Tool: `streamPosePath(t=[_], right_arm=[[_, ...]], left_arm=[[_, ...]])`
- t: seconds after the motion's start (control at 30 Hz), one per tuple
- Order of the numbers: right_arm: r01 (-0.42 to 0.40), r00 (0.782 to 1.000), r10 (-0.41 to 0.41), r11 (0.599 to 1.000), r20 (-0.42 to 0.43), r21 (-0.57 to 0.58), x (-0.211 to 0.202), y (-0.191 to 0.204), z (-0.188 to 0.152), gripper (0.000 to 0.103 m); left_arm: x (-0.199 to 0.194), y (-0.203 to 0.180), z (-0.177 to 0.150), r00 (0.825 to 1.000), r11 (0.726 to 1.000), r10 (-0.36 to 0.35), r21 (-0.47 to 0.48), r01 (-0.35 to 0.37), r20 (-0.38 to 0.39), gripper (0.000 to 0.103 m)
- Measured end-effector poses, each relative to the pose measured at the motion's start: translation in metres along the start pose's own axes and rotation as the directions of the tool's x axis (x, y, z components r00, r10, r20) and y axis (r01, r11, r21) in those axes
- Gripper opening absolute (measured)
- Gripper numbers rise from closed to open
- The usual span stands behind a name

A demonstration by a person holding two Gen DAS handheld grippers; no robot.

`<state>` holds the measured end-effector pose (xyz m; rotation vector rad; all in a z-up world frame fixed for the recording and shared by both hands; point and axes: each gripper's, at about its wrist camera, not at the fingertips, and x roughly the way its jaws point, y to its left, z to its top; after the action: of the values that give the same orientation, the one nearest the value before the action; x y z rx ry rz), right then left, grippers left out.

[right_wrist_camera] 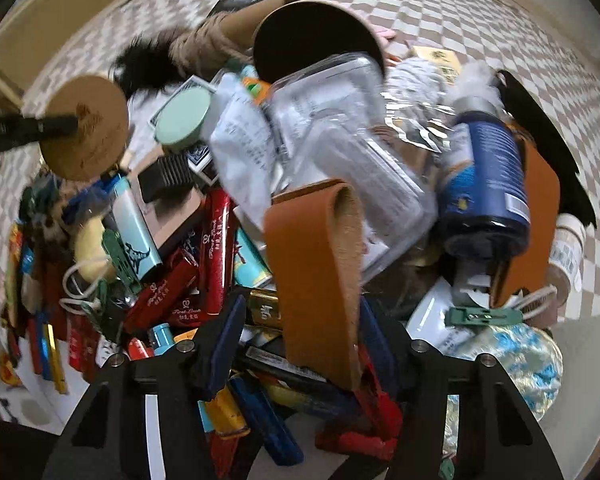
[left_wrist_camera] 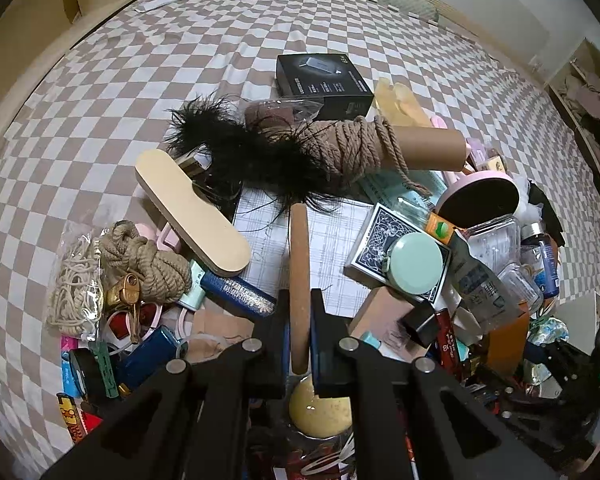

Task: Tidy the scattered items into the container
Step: 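Grasp the round cork coaster with the left tool while the right grasps the tan leather strap, then lift the coaster and leather strap out of the pile and carry them over the white box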

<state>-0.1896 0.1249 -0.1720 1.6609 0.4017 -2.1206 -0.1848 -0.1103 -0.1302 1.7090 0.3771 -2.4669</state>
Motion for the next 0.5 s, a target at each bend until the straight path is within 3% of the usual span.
streamPosePath(t=[0.13,0.33,0.5], right_arm=[[0.033,0.999,-0.033,0.999,-0.009,0.029,0.004,-0.001,0.003,0.038],[0.038,0.999,-0.040,0.998,0.036,0.055,-0.011,-0.005,0.005,0.036],[-0.003,0.996,-0.006,0.995,0.090,0.103,-0.034,-0.013,0.005,0.036]], left_arm=[[0.001,0.000,0.000,1.000,1.000,-0.005,0.000,0.005,-0.005,0.008],[-0.006,0.000,0.001,1.000,1.000,-0.028,-0.006,0.028,0.007,0.008],[-0.016,-0.005,-0.001,0.998,0.999,-0.053,-0.004,0.053,0.024,0.008]])
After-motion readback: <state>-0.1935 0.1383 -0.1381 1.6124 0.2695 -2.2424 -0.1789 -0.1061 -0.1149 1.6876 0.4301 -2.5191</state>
